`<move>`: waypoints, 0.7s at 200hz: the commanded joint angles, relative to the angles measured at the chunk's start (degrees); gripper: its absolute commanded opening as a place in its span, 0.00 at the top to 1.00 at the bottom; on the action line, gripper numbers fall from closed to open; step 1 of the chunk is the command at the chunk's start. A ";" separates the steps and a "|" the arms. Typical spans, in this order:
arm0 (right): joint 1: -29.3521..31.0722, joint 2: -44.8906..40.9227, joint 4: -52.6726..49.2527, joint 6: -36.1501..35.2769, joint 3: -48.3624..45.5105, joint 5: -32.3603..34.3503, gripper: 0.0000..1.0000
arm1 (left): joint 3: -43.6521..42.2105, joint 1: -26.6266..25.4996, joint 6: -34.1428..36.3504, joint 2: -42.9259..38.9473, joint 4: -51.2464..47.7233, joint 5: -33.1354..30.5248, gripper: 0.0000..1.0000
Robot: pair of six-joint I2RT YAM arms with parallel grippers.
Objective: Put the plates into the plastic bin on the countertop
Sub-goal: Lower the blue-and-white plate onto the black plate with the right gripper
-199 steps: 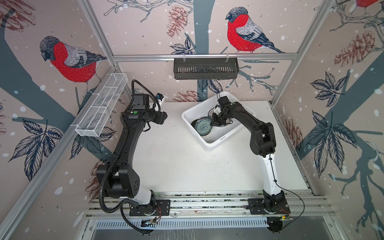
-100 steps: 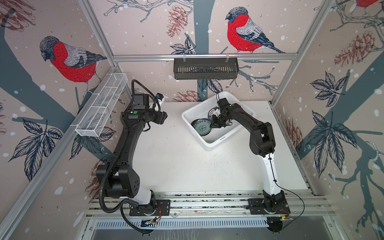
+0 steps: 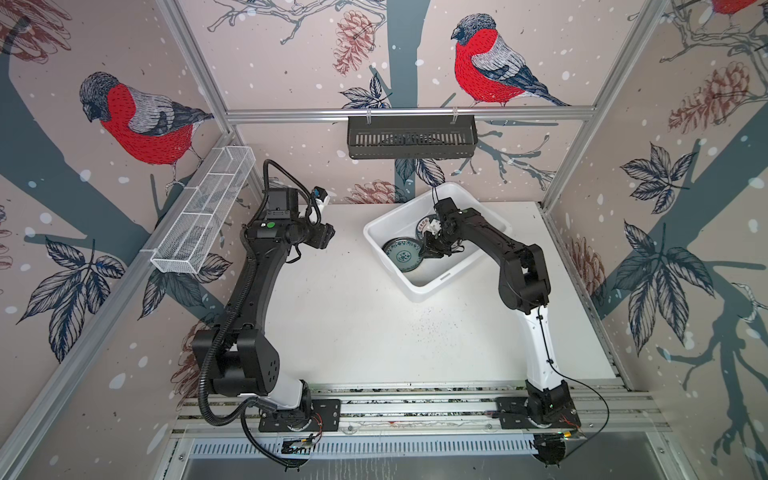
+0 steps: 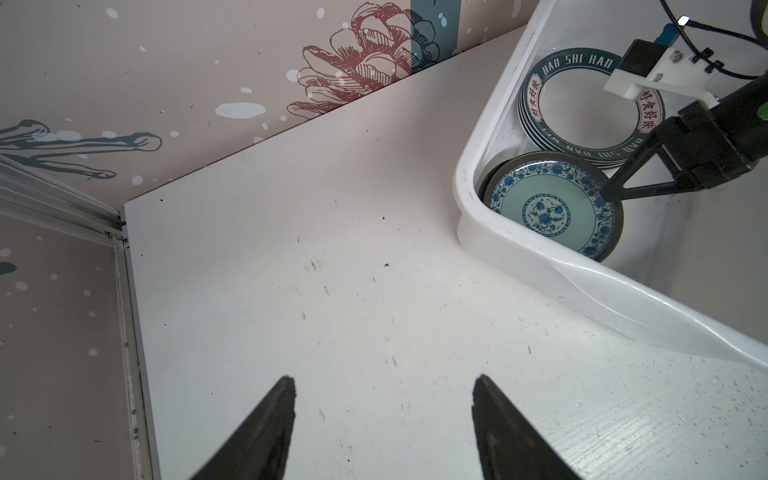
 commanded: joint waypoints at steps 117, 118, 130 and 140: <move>0.55 2.07 -2.26 0.19 1.74 0.31 0.73 | -1.43 0.21 -0.16 0.09 1.33 1.53 0.32; 0.58 2.09 -2.34 0.19 1.78 0.33 0.73 | -1.46 0.22 -0.16 0.10 1.32 1.53 0.32; 0.86 2.67 -2.56 0.04 2.53 0.27 0.73 | -1.40 0.20 -0.08 0.10 1.47 1.47 0.32; 1.00 3.13 -2.98 0.04 3.36 0.11 0.74 | -1.56 0.27 -0.08 0.18 1.50 1.53 0.32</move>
